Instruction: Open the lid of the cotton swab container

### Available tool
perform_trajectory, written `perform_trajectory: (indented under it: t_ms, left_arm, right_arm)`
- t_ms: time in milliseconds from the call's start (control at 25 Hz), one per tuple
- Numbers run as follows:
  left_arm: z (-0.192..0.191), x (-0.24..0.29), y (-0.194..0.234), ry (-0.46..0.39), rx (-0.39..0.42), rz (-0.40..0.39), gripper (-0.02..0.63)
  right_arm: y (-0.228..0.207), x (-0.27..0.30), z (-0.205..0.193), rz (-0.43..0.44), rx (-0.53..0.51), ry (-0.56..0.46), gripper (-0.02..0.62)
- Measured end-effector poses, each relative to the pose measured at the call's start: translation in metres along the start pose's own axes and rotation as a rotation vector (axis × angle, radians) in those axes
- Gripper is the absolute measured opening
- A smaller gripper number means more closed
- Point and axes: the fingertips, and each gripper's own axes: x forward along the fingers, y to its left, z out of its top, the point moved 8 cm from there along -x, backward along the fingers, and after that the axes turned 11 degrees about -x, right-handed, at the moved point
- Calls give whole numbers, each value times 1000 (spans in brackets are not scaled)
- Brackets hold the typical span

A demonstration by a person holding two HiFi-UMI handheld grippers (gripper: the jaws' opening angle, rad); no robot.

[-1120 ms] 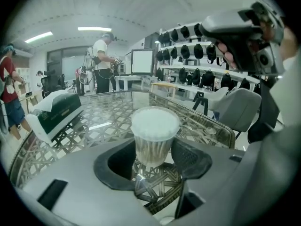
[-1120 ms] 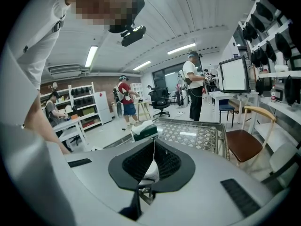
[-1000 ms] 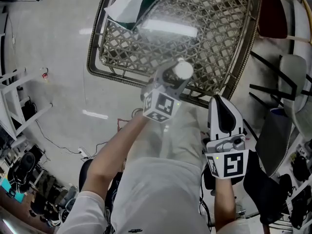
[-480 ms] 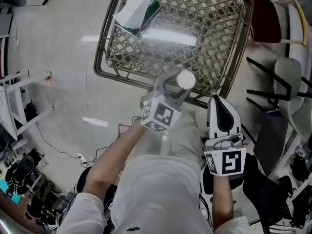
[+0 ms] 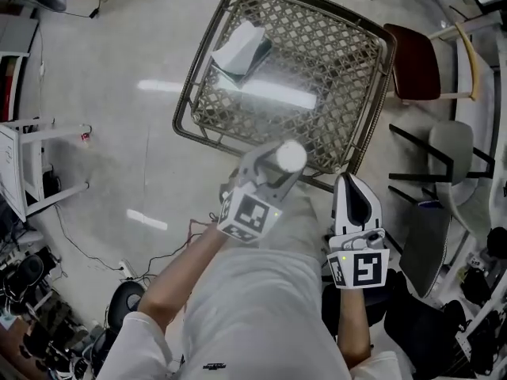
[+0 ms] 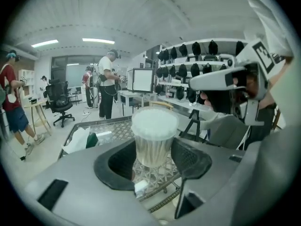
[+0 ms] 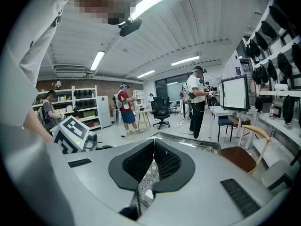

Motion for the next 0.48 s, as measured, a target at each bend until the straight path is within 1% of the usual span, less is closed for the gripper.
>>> perform_trajectory:
  t_ms: [240,480]
  left_arm:
    - [31,-51,-14,-17,0,-19,230]
    - [65,-100,-12,-78,-15,8,230]
  right_arm:
    - [13,-19,41,-8,-22,-46,2]
    - [25,-29,75,-22,-37,-107,2]
